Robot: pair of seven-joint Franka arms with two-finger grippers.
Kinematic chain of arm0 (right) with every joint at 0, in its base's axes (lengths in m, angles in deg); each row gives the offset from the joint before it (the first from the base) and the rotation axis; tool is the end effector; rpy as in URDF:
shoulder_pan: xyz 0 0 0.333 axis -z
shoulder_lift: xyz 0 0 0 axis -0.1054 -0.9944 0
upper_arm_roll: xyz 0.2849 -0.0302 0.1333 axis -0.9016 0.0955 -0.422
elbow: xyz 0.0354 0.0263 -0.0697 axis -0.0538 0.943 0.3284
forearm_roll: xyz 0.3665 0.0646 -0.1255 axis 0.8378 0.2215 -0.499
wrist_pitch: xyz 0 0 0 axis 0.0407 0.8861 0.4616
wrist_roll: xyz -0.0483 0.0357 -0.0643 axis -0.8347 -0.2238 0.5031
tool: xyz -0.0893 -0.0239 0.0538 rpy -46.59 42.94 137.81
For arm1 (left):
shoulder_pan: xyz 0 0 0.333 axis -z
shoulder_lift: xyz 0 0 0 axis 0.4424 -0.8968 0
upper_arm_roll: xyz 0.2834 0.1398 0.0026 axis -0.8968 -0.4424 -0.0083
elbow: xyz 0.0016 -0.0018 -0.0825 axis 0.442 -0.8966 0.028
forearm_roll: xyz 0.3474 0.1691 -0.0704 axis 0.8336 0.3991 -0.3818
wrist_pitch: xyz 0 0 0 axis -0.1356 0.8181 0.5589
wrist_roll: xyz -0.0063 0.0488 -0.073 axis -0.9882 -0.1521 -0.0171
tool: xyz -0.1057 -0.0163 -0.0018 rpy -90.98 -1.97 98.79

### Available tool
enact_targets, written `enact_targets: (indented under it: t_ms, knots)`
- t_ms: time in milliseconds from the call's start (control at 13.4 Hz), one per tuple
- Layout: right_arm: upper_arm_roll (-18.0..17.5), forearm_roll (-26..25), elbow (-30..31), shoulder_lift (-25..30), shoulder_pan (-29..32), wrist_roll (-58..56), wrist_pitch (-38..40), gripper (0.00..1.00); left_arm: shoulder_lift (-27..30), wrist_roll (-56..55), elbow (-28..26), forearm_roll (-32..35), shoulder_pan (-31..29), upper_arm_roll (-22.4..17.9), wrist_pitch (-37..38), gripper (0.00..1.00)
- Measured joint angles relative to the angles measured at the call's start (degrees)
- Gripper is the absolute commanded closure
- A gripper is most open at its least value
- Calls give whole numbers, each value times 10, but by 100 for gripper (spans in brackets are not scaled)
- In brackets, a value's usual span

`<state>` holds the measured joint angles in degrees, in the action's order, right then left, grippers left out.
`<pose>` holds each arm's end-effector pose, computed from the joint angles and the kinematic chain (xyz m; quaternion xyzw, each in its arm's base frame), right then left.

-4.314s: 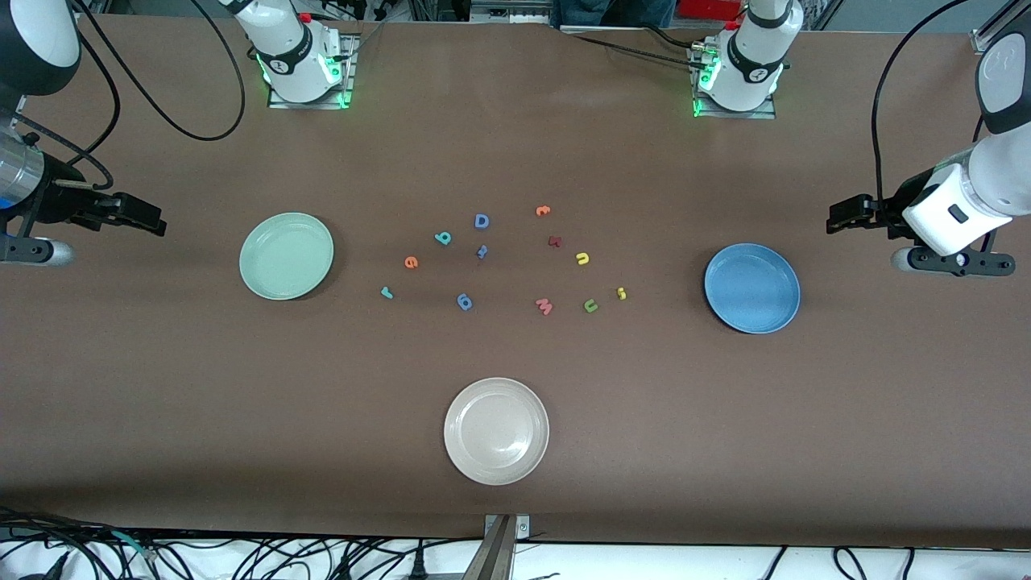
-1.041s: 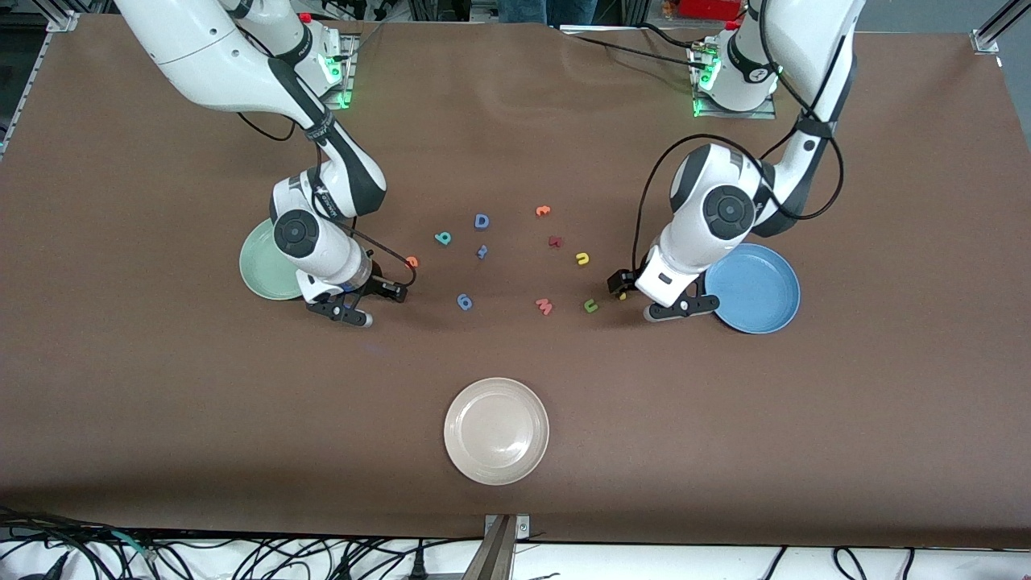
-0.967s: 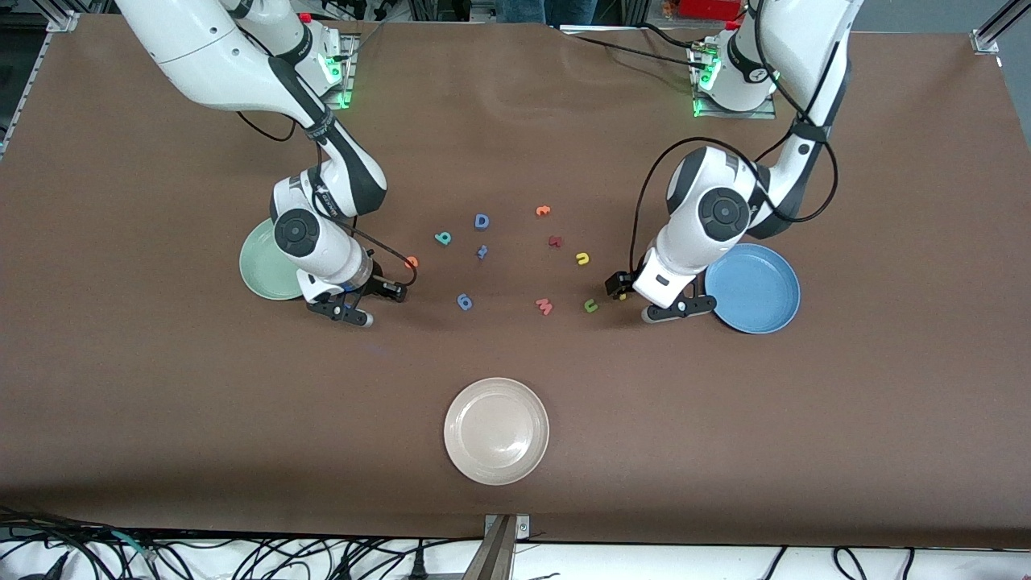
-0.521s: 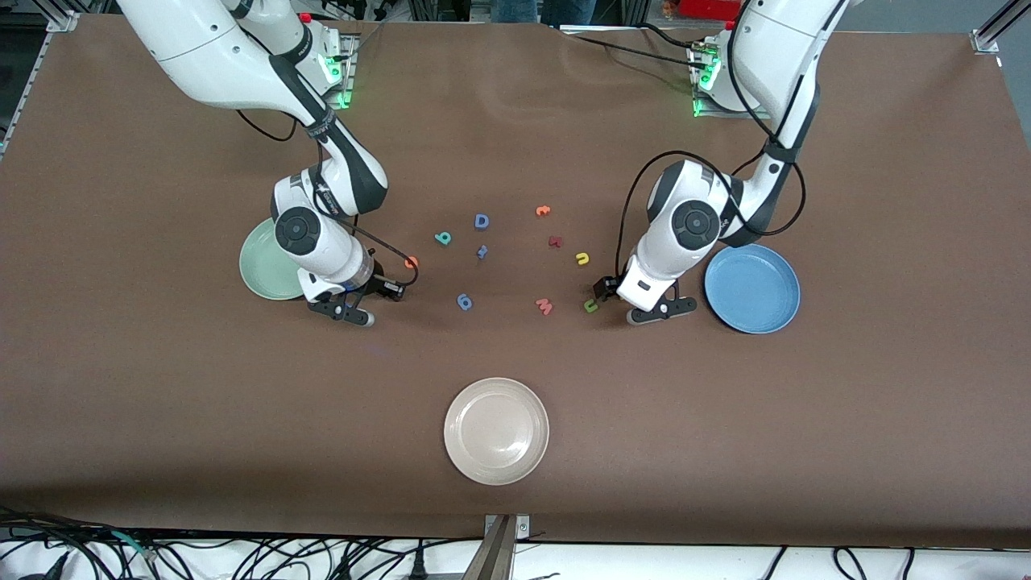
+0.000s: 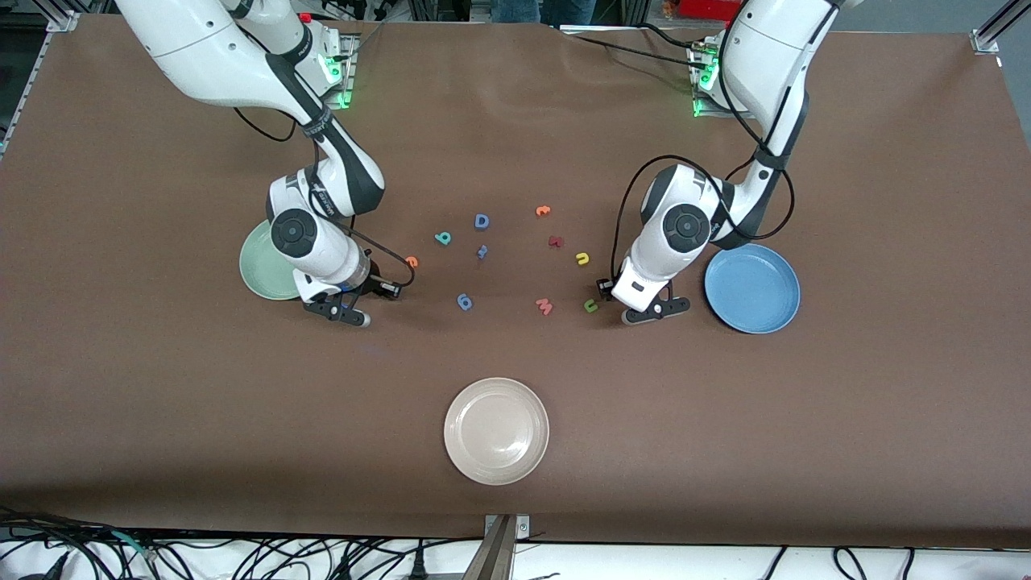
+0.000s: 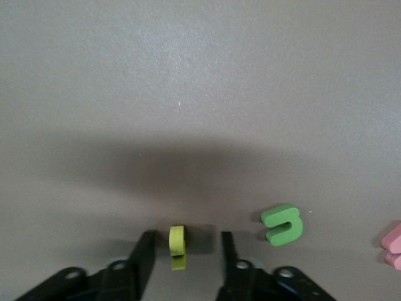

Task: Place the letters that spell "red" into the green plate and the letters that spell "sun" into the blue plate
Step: 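Carry the teal letter toward the green plate while the left gripper grasps yellow, then release the teal letter on the green plate while the left gripper releases yellow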

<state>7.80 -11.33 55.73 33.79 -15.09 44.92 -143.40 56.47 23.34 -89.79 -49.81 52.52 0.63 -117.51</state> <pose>0.5609 0.2294 0.1891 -0.9870 0.1511 0.0382 0.0392 0.5412 -0.2903 0.1753 0.9888 0.1348 -0.0313 0.0555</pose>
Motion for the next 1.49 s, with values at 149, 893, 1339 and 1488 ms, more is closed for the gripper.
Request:
enact_targets:
  t_ms: [149,893,1339,1488]
  knots:
    - [5,0,-20,24,2,0,62,95,-1,-9,0,1,4,0,-2,84]
    - [158,0,-2,109,6,-167,277,93,1,-11,8,2,5,-20,1,100]
    - [220,1,34,74,17,-261,270,92,68,90,39,6,-35,-64,199,100]
    - [220,24,34,61,19,-266,264,92,85,165,37,19,-57,-85,267,100]
